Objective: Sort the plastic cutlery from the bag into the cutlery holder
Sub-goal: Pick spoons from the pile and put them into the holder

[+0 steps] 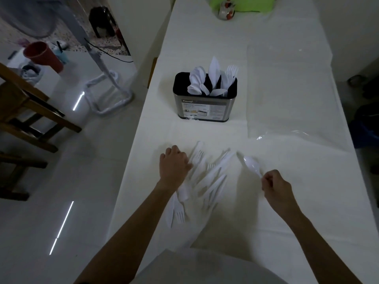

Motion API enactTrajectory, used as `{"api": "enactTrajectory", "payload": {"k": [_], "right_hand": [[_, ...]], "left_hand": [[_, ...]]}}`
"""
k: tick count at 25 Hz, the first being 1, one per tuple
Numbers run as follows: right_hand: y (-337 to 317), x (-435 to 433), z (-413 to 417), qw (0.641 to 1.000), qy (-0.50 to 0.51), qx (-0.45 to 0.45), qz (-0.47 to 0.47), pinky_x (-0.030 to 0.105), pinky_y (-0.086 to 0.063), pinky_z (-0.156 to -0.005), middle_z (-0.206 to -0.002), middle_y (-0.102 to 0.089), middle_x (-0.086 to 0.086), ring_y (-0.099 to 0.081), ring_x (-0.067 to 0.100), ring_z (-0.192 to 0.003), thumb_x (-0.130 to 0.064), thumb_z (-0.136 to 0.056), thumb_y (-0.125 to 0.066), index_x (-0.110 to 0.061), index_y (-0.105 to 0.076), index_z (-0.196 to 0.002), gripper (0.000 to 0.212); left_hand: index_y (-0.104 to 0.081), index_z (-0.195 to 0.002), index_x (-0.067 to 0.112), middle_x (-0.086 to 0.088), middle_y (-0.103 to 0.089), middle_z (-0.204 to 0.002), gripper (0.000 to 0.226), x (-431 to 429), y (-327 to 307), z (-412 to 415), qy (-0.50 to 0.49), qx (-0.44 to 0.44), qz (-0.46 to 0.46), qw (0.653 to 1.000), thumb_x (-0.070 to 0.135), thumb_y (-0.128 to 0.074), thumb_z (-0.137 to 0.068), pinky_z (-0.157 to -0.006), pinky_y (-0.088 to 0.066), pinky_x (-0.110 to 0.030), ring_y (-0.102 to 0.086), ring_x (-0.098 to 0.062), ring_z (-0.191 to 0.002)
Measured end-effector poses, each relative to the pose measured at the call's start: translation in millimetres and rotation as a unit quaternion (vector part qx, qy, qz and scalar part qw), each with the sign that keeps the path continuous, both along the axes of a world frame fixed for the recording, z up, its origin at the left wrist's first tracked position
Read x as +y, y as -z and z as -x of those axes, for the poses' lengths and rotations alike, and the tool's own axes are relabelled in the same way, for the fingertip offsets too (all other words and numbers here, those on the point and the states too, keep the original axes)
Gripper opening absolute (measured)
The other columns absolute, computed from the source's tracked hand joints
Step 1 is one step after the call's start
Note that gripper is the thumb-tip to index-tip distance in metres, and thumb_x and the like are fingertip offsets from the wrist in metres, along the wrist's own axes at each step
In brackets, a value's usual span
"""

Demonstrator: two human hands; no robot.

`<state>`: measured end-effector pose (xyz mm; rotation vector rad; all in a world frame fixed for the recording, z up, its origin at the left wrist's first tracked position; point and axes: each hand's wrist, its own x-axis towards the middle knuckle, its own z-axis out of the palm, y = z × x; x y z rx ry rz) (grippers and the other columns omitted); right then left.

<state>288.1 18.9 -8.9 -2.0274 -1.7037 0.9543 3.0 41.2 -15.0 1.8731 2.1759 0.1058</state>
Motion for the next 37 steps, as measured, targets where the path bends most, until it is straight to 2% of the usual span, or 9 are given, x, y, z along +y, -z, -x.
{"api": "enactTrajectory", "payload": {"k": [5, 7, 11, 14, 15, 21, 25, 30, 37], "right_hand": [[-12.6, -5.3, 6.4, 0.998, 0.02, 0.062, -0.013, 0.029, -0.038, -0.056, -0.066, -0.058, 0.008, -0.05, 0.021, -0.057, -0.01, -0.096, -0.045, -0.01, -0.056, -0.091, 0.011], [-18.7, -2.8, 9.5, 0.996, 0.025, 0.088, -0.018, 0.024, -0.039, -0.057, -0.065, -0.054, 0.002, -0.049, 0.019, -0.058, -0.014, -0.097, -0.044, -0.014, -0.06, -0.092, 0.016], [-31.8, 4.5, 13.6, 0.984, 0.069, 0.16, -0.018, 0.011, -0.039, -0.053, -0.066, -0.054, 0.003, -0.049, 0.005, -0.052, -0.015, -0.098, -0.045, -0.013, -0.06, -0.09, 0.018], [-35.9, 4.8, 18.5, 0.968, 0.104, 0.226, 0.022, 0.019, -0.039, -0.053, -0.068, -0.057, 0.003, -0.051, 0.002, -0.048, -0.015, -0.098, -0.045, -0.012, -0.061, -0.089, 0.019], [-34.7, 3.3, 21.9, 0.955, 0.129, 0.262, 0.045, 0.019, -0.038, -0.048, -0.067, -0.056, 0.003, -0.05, 0.003, -0.046, -0.014, -0.098, -0.045, -0.012, -0.061, -0.087, 0.02], [-35.8, -12.1, 52.7, 0.868, 0.2, 0.396, 0.222, 0.024, -0.029, -0.046, -0.059, -0.051, 0.005, -0.043, 0.013, -0.047, -0.019, -0.099, -0.041, -0.005, -0.063, -0.092, 0.027], [-54.4, -20.9, 64.1, 0.847, 0.161, 0.42, 0.285, 0.025, -0.031, -0.05, -0.054, -0.053, -0.001, -0.044, 0.012, -0.049, -0.036, -0.1, -0.038, -0.01, -0.062, -0.08, 0.041], [-60.8, -36.2, 62.0, 0.84, 0.133, 0.424, 0.311, 0.022, -0.03, -0.049, -0.064, -0.048, 0.003, -0.041, 0.011, -0.052, -0.023, -0.095, -0.05, -0.008, -0.058, -0.081, 0.022], [-55.9, -46.5, 52.3, 0.869, 0.103, 0.405, 0.267, 0.018, -0.032, -0.046, -0.074, -0.05, 0.008, -0.043, 0.007, -0.053, -0.012, -0.094, -0.054, -0.006, -0.061, -0.089, 0.01]], "left_hand": [[-0.066, -0.091, 0.02, 0.008, -0.067, -0.091, 0.017, 20.2, -13.0, -11.7, 0.005, -0.126, -0.021, 0.992, 0.035, -0.06, -0.087, -0.084, -0.026, -0.031, -0.052, -0.014, -0.091], [-0.068, -0.087, 0.017, 0.009, -0.067, -0.083, 0.011, 22.1, -19.1, -19.3, 0.012, -0.248, -0.047, 0.968, 0.026, -0.061, -0.088, -0.083, -0.038, -0.029, -0.055, -0.008, -0.079], [-0.067, -0.085, 0.008, 0.003, -0.066, -0.079, 0.007, 17.7, -41.3, -45.1, -0.126, -0.532, -0.058, 0.835, 0.005, -0.061, -0.087, -0.057, -0.052, -0.016, -0.061, -0.006, -0.065], [-0.063, -0.08, 0.007, -0.003, -0.067, -0.082, 0.01, 9.0, -45.3, -60.9, -0.229, -0.65, -0.015, 0.725, -0.002, -0.063, -0.084, -0.064, -0.059, -0.028, -0.067, -0.018, -0.068], [-0.064, -0.079, 0.008, -0.006, -0.067, -0.08, 0.011, 4.5, -44.3, -65.0, -0.232, -0.653, -0.026, 0.72, -0.003, -0.065, -0.082, -0.064, -0.058, -0.03, -0.068, -0.018, -0.067], [-0.071, -0.08, 0.012, 0.001, -0.07, -0.087, 0.005, -33.4, -24.8, -85.1, 0.094, -0.373, -0.252, 0.888, 0.01, -0.067, -0.082, -0.06, -0.052, -0.016, -0.064, -0.006, -0.075], [-0.074, -0.082, 0.009, -0.003, -0.071, -0.086, 0.017, -35.7, -13.6, -86.9, 0.202, -0.234, -0.3, 0.902, 0.016, -0.059, -0.085, -0.063, -0.057, -0.023, -0.067, -0.012, -0.074], [-0.075, -0.076, 0.013, 0.0, -0.07, -0.081, 0.018, -29.2, -9.3, -82.3, 0.256, -0.146, -0.312, 0.903, 0.017, -0.058, -0.082, -0.051, -0.055, -0.022, -0.066, -0.009, -0.067], [-0.068, -0.106, 0.014, -0.002, -0.063, -0.11, 0.027, -26.3, -12.4, -77.9, 0.196, -0.228, -0.27, 0.915, 0.002, -0.06, -0.083, -0.067, -0.054, -0.014, -0.062, -0.008, -0.088]]}}
